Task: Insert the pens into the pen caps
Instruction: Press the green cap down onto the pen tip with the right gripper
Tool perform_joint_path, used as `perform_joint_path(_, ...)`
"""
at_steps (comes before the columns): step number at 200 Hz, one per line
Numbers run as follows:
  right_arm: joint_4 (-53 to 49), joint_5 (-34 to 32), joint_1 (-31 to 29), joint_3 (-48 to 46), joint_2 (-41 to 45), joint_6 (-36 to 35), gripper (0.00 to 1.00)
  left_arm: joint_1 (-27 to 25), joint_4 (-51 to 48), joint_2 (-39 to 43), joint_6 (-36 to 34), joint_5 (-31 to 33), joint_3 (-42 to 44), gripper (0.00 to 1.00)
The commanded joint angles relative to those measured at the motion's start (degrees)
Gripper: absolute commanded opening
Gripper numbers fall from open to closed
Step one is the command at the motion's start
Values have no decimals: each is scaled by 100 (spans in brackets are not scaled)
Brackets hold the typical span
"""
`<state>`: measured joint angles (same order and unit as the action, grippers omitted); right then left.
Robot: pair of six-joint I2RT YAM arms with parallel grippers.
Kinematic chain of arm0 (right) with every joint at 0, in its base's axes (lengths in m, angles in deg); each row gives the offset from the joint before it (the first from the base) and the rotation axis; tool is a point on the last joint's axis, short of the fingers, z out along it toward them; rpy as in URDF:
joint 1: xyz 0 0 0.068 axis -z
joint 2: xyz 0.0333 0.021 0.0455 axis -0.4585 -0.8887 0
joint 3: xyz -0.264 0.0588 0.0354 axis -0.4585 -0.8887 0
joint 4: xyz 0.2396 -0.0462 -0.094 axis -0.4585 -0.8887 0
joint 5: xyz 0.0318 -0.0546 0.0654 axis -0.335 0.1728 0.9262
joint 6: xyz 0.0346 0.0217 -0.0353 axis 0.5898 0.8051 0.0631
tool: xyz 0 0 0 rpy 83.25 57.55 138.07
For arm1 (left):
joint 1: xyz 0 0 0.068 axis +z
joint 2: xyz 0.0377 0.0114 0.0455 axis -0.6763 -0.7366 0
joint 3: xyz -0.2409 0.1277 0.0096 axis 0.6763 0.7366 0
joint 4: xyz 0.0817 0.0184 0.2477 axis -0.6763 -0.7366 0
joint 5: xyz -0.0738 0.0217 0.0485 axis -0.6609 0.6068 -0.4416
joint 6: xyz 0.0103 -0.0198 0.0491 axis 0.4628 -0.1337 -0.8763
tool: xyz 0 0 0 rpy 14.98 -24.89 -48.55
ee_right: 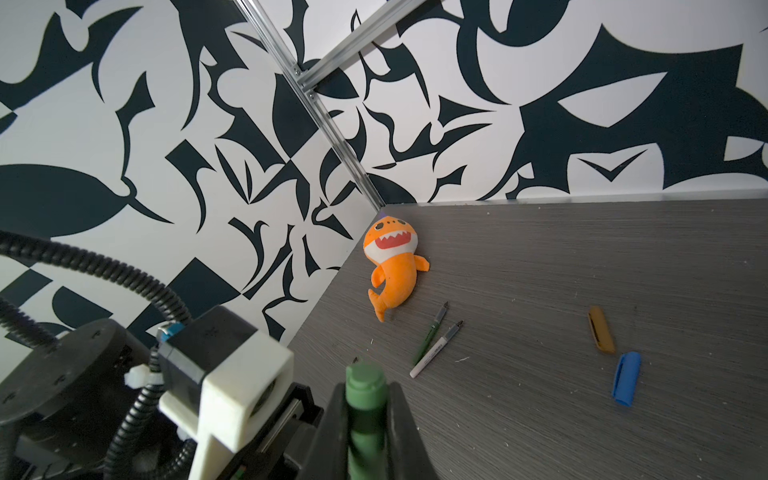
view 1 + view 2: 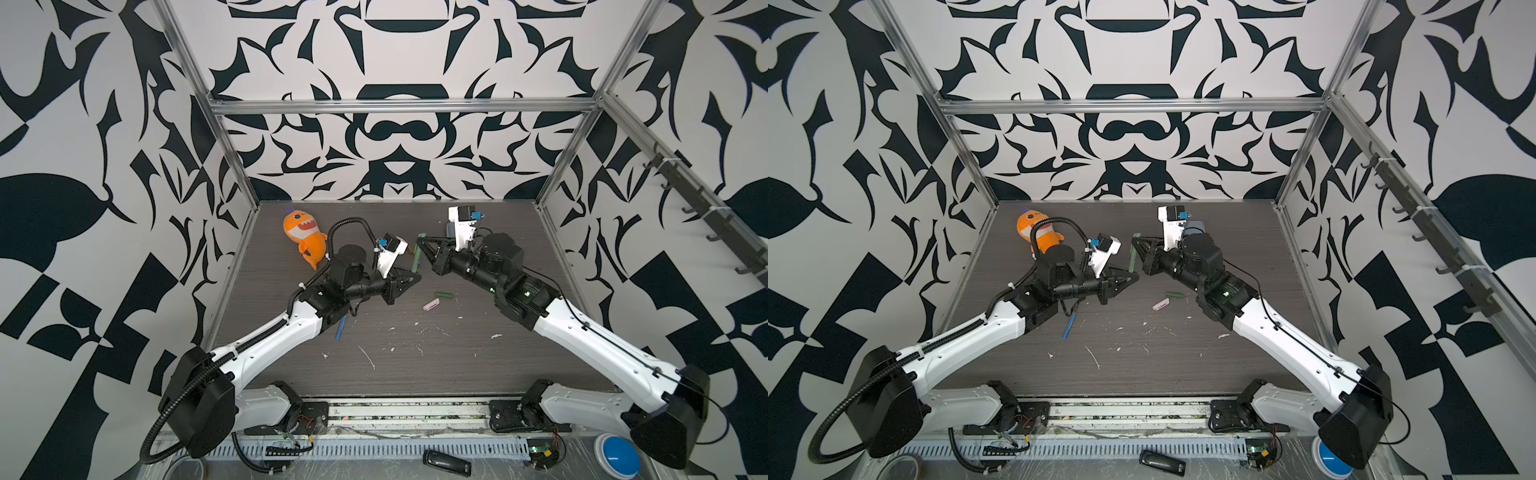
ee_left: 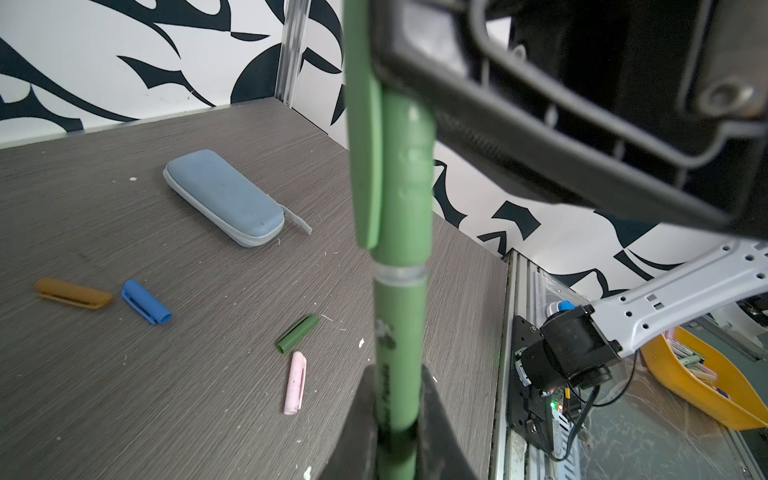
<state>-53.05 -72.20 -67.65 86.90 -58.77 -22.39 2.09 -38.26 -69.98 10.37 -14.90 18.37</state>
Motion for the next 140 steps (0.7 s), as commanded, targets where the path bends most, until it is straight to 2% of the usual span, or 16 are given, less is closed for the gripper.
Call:
perform_joint_path(1, -346, 378, -201, -133, -23, -107, 8, 12, 702, 162, 38, 66, -52, 0)
perform_joint_path(60, -608, 406, -227, -106, -15, -111, 18, 21, 1114, 374, 19, 314, 224, 0)
perform_joint_path(114, -917, 309, -238, 228, 334, -96, 29, 16, 1072, 334, -76, 289, 211, 0)
perform_joint_path(140, -1291, 265, -242, 402, 488, -216, 31, 16, 1038, 330, -126, 337, 206, 0)
